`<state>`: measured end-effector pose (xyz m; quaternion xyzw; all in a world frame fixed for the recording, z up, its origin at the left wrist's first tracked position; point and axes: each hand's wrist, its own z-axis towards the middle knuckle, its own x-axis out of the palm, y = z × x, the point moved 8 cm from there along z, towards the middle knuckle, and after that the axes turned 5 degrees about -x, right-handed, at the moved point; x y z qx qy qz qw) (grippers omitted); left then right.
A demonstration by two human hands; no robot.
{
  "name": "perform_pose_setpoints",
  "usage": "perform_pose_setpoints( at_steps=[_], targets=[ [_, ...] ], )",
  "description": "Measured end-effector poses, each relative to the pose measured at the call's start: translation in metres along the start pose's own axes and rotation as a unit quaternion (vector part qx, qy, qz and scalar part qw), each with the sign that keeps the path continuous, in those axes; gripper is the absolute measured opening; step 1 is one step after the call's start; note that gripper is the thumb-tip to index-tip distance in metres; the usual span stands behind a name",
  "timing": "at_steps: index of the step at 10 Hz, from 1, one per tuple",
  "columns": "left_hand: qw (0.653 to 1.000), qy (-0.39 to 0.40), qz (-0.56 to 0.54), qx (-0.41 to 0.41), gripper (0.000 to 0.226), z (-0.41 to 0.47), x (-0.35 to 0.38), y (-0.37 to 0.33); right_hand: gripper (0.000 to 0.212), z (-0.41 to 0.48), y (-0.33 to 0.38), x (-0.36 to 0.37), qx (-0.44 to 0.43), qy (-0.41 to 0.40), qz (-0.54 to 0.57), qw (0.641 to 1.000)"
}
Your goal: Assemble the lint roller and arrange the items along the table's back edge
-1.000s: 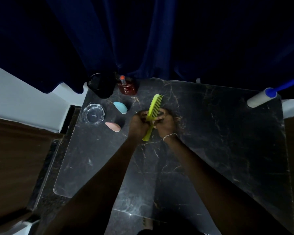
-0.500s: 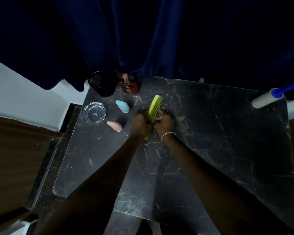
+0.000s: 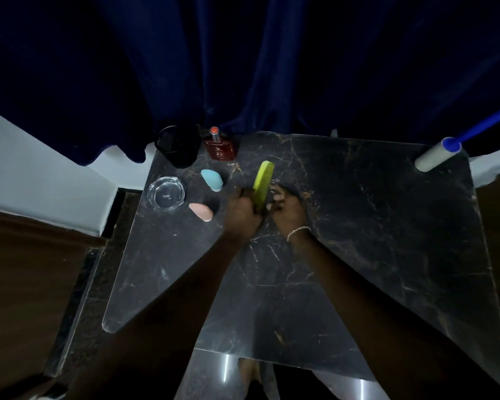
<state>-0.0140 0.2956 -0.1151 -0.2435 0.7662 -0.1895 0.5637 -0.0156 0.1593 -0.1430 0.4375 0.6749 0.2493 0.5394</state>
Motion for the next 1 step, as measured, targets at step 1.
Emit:
perform_pose_setpoints(
  at_steps=[1],
  targets=[
    [0.999,-0.016,0.015,0.040,0.033,-0.0186,-0.0072,-0.0048,0.053,-0.0193,0.0020,-0.0118,-0.017,-0.024,0.005,1.000]
  ],
)
